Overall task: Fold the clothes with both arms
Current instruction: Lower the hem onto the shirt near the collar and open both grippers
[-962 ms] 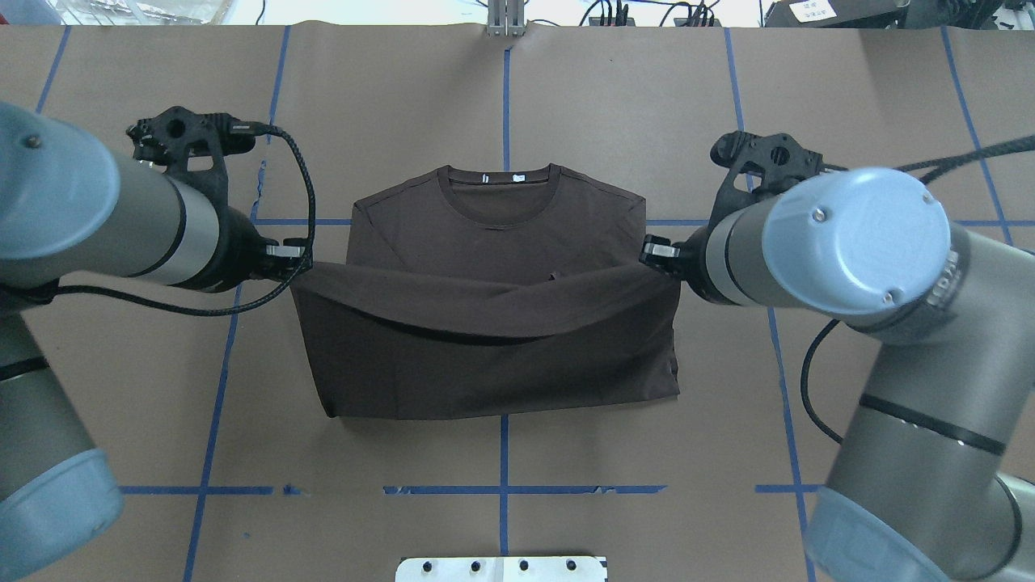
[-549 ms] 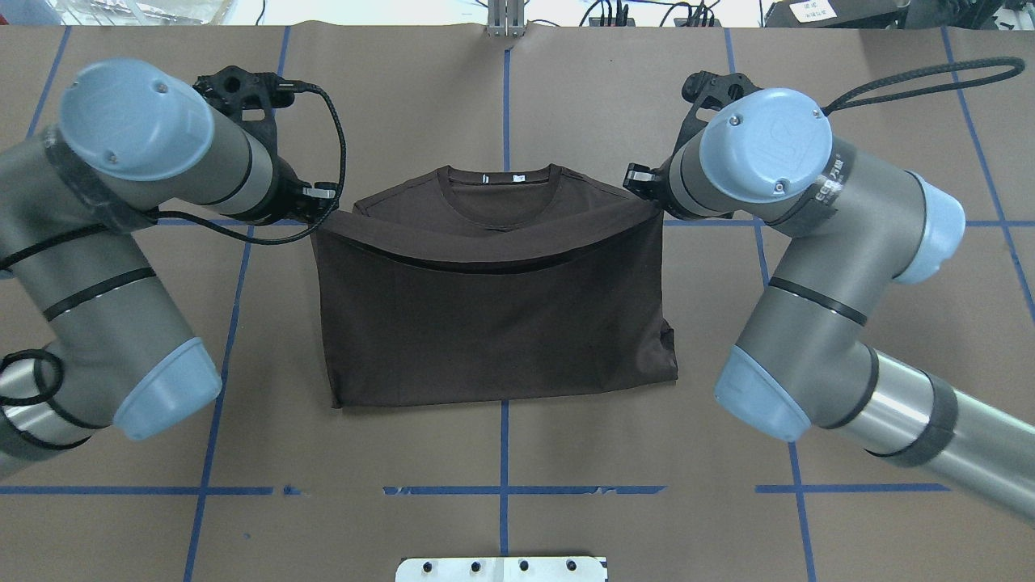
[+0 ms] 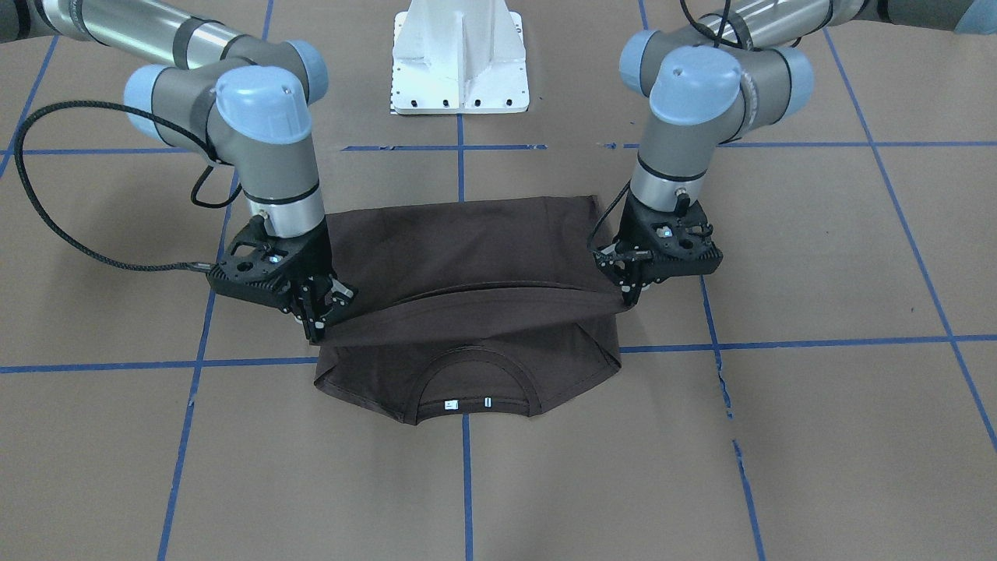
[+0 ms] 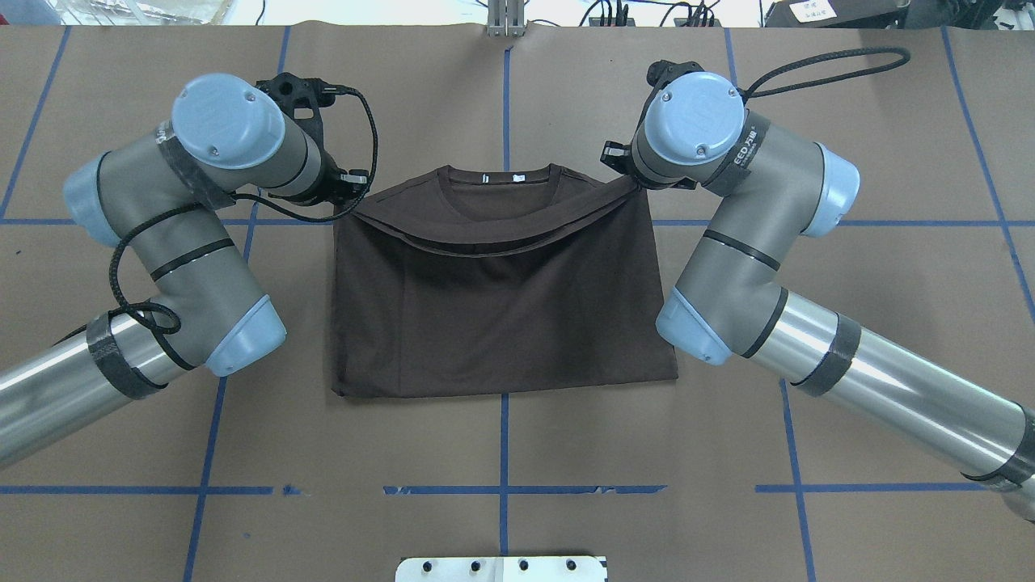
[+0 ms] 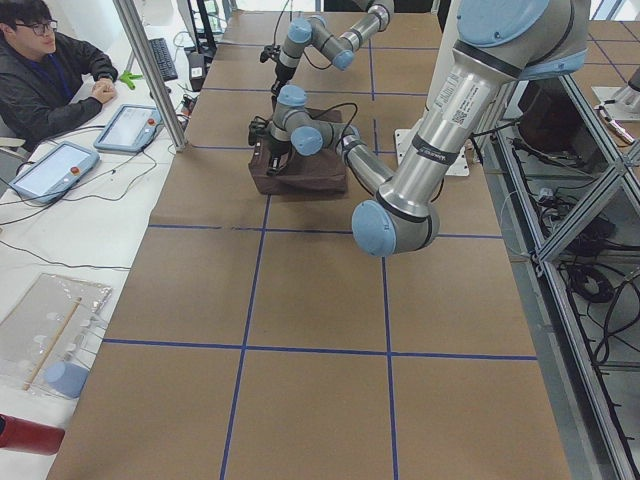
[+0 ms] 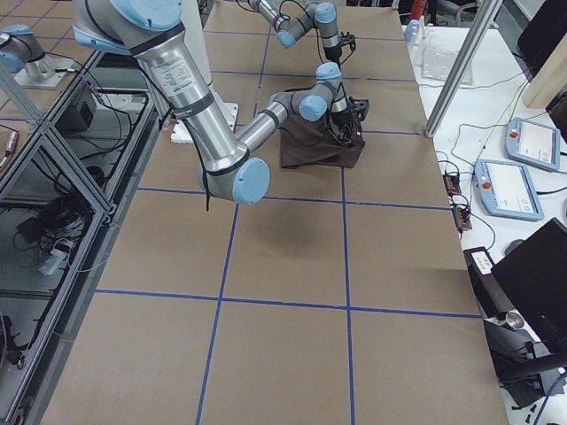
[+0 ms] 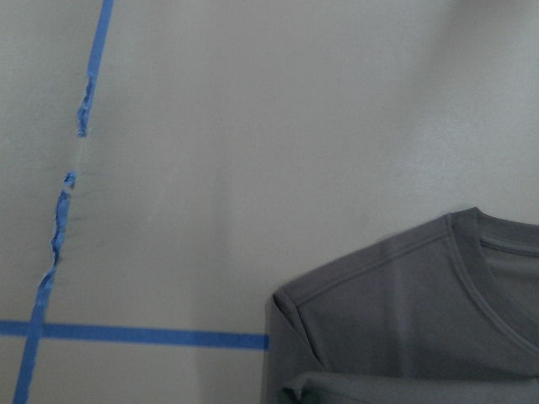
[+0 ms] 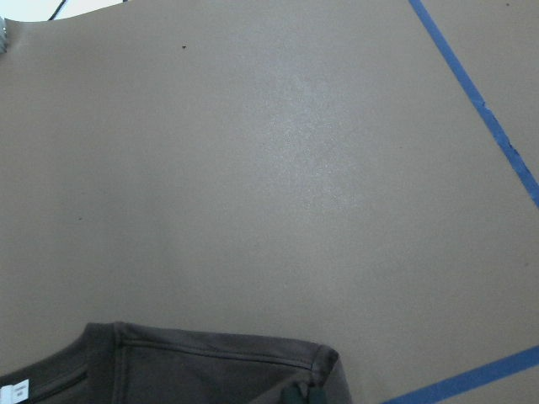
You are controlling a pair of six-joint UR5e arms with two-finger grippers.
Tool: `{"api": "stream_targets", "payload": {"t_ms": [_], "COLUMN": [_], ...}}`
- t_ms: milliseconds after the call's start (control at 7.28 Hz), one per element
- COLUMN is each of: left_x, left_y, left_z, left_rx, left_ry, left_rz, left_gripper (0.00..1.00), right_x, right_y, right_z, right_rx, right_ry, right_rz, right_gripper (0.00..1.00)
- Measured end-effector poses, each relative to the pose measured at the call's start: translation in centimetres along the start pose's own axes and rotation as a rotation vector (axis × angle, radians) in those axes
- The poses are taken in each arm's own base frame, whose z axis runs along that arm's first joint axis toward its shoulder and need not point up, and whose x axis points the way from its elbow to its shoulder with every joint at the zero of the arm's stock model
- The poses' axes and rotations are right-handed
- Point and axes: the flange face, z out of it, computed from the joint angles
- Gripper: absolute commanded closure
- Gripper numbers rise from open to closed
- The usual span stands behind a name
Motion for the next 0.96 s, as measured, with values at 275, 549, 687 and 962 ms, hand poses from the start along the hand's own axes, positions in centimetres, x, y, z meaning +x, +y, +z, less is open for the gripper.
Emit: {"api": "stream_targets", "payload": {"t_ms": [275, 549, 687, 962], "left_x": [-0.7, -1.0, -1.0, -0.9], "left_y": [-0.4, -0.4, -0.5, -0.5], "left_z": [3.2, 4.0, 4.1, 4.1], "left_rx": [0.003, 0.003, 0.003, 0.004], "left_ry": [-0.013, -0.019, -0.019, -0.018], "left_rz": [-0.001, -0.001, -0.001, 0.0], "left_gripper": [1.0, 1.0, 1.0, 0.54], "right_x": [0.4, 1.0, 1.2, 1.4], "right_y": [-0.1, -0.3, -0.3, -0.4], "right_z": [2.5, 3.8, 4.0, 4.1], "right_rx": [0.001, 0.004, 0.004, 0.005], "right_ry": [0.01, 0.009, 0.011, 0.012], "right_rz": [-0.009, -0.037, -0.047, -0.067], "right_gripper": [1.0, 1.0, 1.0, 0.35]}}
